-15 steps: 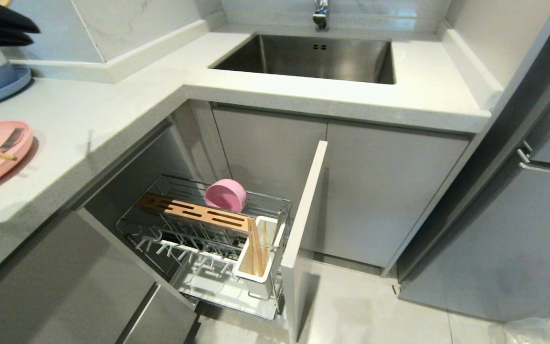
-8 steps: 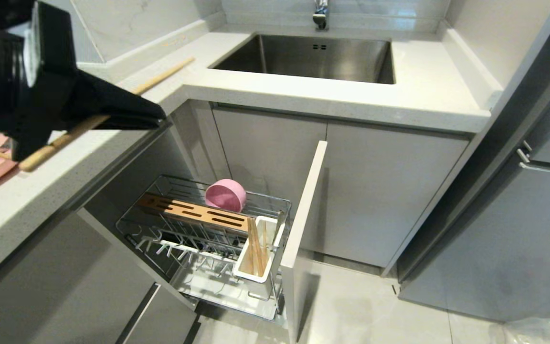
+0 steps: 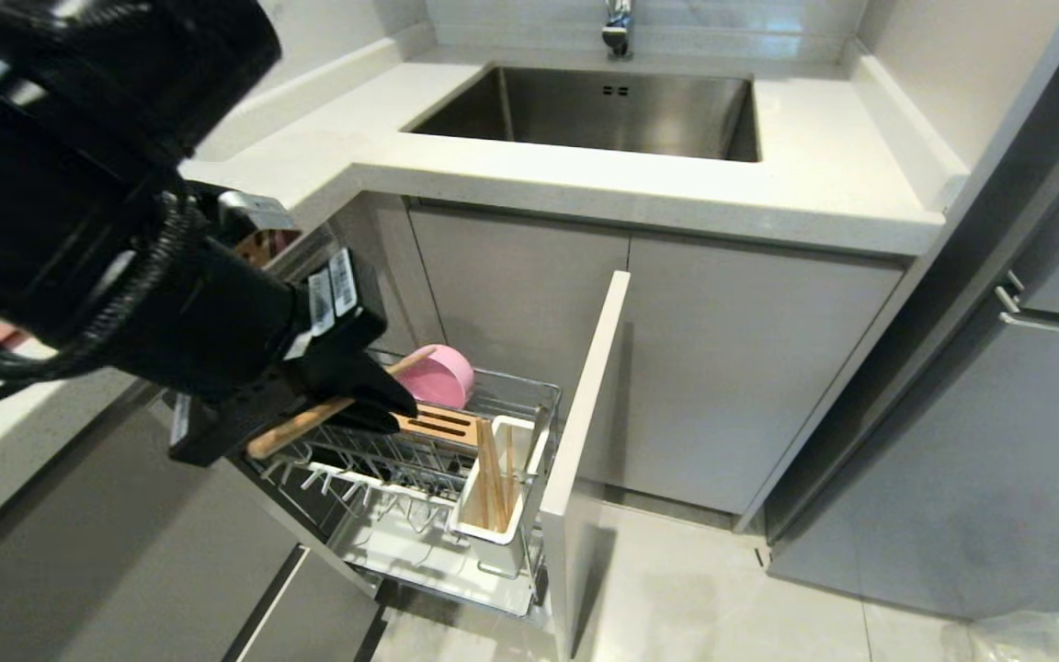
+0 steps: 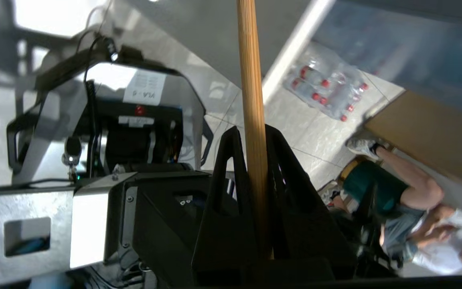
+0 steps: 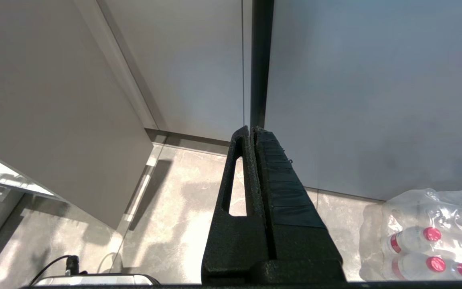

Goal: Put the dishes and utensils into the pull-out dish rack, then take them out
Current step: Pick up the chopsticks and place it in the cupboard

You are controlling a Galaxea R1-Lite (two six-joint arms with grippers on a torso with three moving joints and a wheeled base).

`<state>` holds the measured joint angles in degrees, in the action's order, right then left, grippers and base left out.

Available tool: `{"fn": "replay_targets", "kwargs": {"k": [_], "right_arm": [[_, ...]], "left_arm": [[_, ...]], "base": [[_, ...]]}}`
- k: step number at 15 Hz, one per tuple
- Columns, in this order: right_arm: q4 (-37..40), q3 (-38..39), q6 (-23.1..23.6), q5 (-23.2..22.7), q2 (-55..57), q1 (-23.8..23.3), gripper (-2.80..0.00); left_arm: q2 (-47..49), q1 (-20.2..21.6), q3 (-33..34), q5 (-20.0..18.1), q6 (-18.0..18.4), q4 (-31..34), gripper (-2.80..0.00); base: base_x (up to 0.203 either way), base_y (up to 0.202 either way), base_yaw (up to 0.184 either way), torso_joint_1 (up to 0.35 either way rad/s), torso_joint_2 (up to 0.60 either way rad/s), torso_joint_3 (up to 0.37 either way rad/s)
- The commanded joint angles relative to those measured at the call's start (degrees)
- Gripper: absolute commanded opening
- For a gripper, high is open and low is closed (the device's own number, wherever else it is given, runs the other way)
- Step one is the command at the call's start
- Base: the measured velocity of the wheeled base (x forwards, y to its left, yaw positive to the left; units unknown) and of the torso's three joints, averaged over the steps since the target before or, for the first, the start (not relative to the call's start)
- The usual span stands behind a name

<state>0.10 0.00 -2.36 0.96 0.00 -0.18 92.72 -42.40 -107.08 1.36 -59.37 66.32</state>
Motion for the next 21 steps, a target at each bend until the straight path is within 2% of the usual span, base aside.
{"fn": "replay_targets", "kwargs": {"k": [1,4,7,9,15,19,21], "right_arm": [[-0.01,0.09,-0.01,0.00,0.00,0.01,-2.80],[-0.01,0.09,-0.01,0.00,0.00,0.01,-2.80],[-0.01,0.09,-0.01,0.00,0.00,0.01,-2.80],[-0.01,0.09,-0.01,0.00,0.00,0.01,-2.80],[-0.01,0.09,-0.01,0.00,0.00,0.01,-2.80],[-0.01,0.09,-0.01,0.00,0.00,0.01,-2.80],[-0.01,0.09,-0.01,0.00,0.00,0.01,-2.80]], "left_arm": [[4.36,0.68,0.29,-0.61,-0.51,0.75,-2.80],[9.02,2.11,0.32,-6.88,-0.48,2.95,-2.80],[13.47,5.45,0.13,-10.10,-0.32,3.11,-2.80],[15.21,7.04,-0.26,-10.97,-0.31,3.00,-2.80],[19.46,9.90,-1.28,-17.56,-0.04,3.07,-2.80],[22.22,11.39,-1.82,-18.27,-0.04,3.09,-2.80],[24.05,11.94,-1.90,-20.37,-0.04,3.18,-2.80]], "base": [[0.000,0.000,0.000,0.000,0.00,0.000],[0.000,0.000,0.000,0.000,0.00,0.000],[0.000,0.000,0.000,0.000,0.00,0.000],[0.000,0.000,0.000,0.000,0.00,0.000],[0.000,0.000,0.000,0.000,0.00,0.000],[0.000,0.000,0.000,0.000,0.00,0.000],[0.000,0.000,0.000,0.000,0.00,0.000]]}}
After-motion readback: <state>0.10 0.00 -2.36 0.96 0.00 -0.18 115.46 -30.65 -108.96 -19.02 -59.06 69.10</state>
